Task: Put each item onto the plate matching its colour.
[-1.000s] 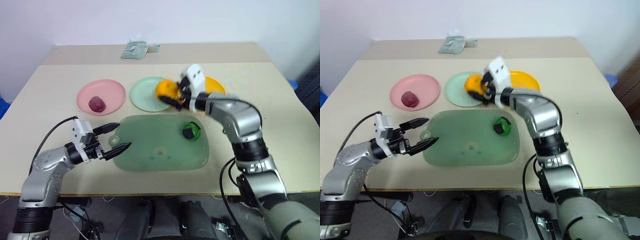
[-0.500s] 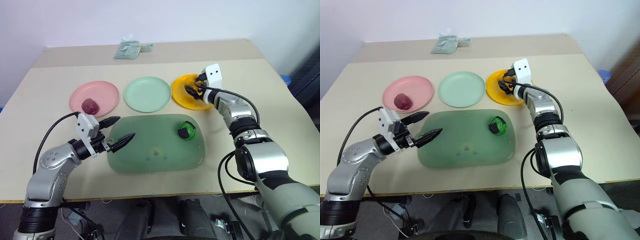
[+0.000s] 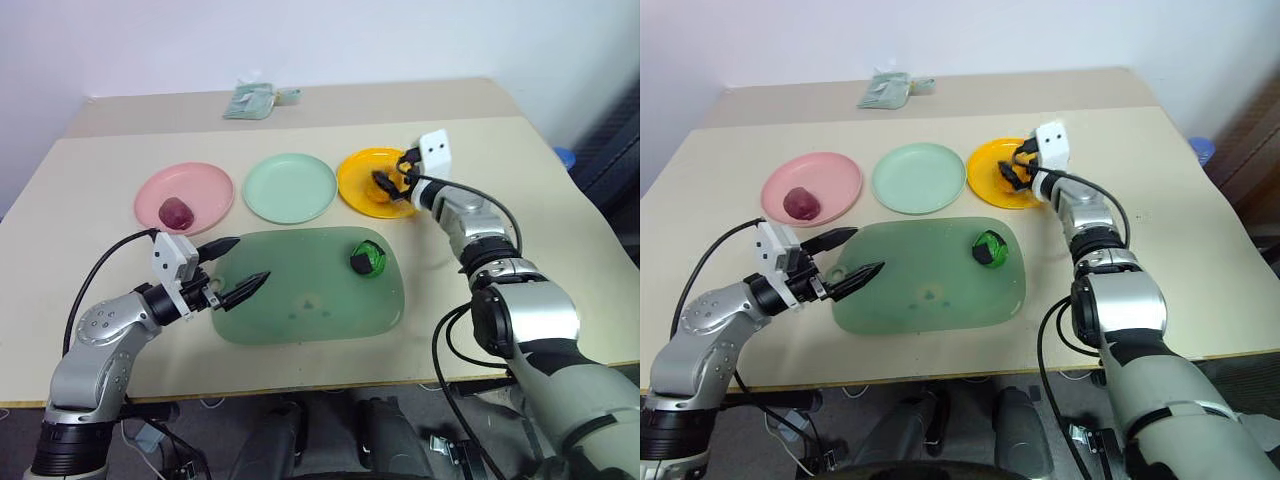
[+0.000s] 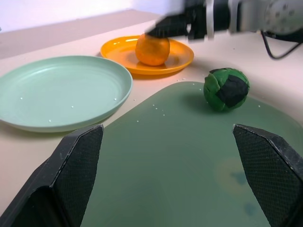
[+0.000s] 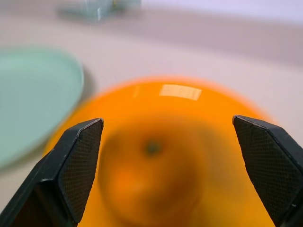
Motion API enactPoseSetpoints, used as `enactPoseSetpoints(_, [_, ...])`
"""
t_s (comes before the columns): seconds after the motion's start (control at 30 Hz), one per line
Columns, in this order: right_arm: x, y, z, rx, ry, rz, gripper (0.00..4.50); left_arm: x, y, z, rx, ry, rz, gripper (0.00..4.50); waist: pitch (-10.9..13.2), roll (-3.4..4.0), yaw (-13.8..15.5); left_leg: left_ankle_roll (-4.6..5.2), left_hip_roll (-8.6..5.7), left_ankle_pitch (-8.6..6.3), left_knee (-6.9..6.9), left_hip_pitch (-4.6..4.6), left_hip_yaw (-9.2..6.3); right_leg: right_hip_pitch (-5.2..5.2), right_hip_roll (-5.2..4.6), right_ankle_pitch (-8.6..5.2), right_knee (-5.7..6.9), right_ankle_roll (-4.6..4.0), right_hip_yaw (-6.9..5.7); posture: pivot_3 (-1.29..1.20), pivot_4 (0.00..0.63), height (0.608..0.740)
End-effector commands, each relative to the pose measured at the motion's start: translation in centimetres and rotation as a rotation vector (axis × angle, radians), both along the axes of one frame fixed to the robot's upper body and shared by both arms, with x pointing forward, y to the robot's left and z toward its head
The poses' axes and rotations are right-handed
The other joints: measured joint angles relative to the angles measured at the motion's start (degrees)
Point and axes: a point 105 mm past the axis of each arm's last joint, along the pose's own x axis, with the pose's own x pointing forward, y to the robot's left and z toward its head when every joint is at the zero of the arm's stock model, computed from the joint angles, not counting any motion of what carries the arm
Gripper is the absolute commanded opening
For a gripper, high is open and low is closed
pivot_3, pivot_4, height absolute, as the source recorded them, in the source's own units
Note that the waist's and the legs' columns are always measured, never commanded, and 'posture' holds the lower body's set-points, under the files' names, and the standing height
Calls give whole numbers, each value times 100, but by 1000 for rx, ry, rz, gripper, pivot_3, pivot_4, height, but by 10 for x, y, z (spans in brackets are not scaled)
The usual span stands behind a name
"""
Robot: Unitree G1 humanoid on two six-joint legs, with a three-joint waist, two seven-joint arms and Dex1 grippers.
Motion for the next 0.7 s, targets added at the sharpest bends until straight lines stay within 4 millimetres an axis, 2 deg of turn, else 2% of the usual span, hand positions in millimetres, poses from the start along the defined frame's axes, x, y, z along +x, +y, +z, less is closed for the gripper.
enactPoseSetpoints(0.03, [-19, -7, 37, 40, -143, 93, 4448, 2, -9, 4, 8, -30, -49, 4500, -2, 0, 26, 0, 0, 0, -2, 0, 0, -2, 0, 0, 0, 0, 1, 0, 150, 740])
enactPoseSetpoints(0.13, [-55, -8, 42, 45, -152, 184, 4448, 4, -13, 2, 11, -23, -90, 4500, -1, 1, 138, 5, 2, -4, -4, -1, -4, -4, 3, 0, -1, 0, 4, 0, 150, 740])
enactPoseSetpoints(0.23, [-89, -4, 35, 26, -104, 246, 4448, 4, -14, -1, 21, -23, -135, 4500, 1, 6, 183, 9, 2, -6, -4, -6, -1, -14, 3, 0, 1, 0, 12, 0, 150, 740])
enactPoseSetpoints(0.3, [-112, 0, 24, -4, -54, 292, 4448, -4, -12, 2, 0, -27, -226, 4500, 2, 7, 171, 10, 1, -7, 2, -6, 5, -17, 5, 0, 2, 0, 27, 0, 150, 740])
enactPoseSetpoints(0.4, [-141, 9, 6, -6, 34, 344, 4448, -18, -2, -4, 52, 6, -357, 4500, 0, 5, 151, 10, 9, -8, 1, -1, 5, -19, 19, -1, -1, -2, 42, 0, 150, 740])
enactPoseSetpoints(0.53, [-157, 19, -15, -13, 126, 380, 4448, -23, 7, -8, 104, 25, -434, 4500, 1, 7, 166, 10, 13, -8, -2, 0, 12, -23, 20, -11, -1, -21, 48, 0, 150, 740])
enactPoseSetpoints(0.7, [-154, 29, -41, -33, 191, 376, 4448, -21, 4, -6, 101, 13, -459, 4500, 1, 5, 189, 11, 13, -8, 1, -1, 12, -18, 20, -11, -9, -21, 48, 0, 150, 740])
